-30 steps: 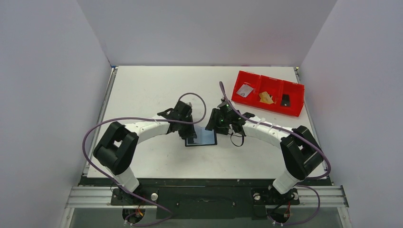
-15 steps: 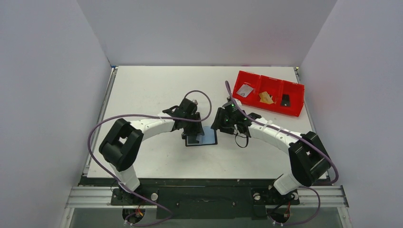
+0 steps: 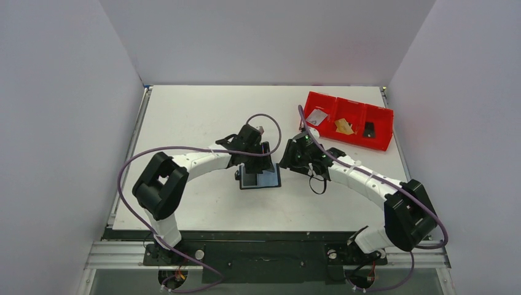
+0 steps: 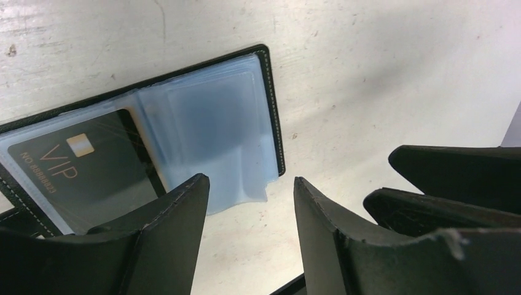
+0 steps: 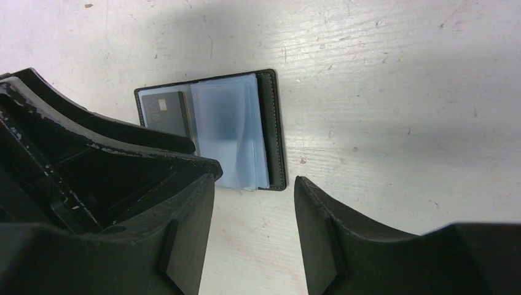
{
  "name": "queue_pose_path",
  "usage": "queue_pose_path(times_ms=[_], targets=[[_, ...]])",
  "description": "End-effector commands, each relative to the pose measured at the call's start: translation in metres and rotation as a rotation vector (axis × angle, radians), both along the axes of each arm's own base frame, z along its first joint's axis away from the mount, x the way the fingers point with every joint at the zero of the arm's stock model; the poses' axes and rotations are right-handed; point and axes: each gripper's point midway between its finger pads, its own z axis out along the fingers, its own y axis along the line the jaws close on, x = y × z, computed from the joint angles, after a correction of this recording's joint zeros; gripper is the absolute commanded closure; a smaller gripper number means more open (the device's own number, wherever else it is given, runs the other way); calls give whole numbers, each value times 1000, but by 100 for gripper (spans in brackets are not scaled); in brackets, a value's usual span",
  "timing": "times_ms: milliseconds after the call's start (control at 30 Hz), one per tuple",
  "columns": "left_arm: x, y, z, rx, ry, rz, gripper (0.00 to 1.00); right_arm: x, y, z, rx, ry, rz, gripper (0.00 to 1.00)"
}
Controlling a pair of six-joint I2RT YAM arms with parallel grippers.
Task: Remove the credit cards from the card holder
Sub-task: Remove the credit card from the card holder.
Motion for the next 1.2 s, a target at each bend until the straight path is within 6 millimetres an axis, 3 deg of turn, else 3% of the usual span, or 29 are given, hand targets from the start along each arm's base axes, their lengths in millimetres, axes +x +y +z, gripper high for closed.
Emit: queue_pose_path(times_ms=[0, 167, 300, 567, 833, 1167], targets=[[12, -19, 19, -54, -59, -25, 49, 6, -16, 18, -28, -72, -40, 53], [11, -21, 12, -51, -38, -25, 49, 6, -21, 25, -30, -89, -52, 53], [13, -11, 17, -19, -58, 7, 49, 5, -19, 25, -23, -82, -42, 53], [20, 50, 17, 72, -75, 125, 49, 7, 7, 24, -4, -70, 11, 54], [16, 82, 0, 66, -31, 157, 63, 8, 50, 20, 35, -44, 91, 55], [16, 89, -15, 68, -9, 162, 84, 6, 91, 1, 76, 12, 161, 59]])
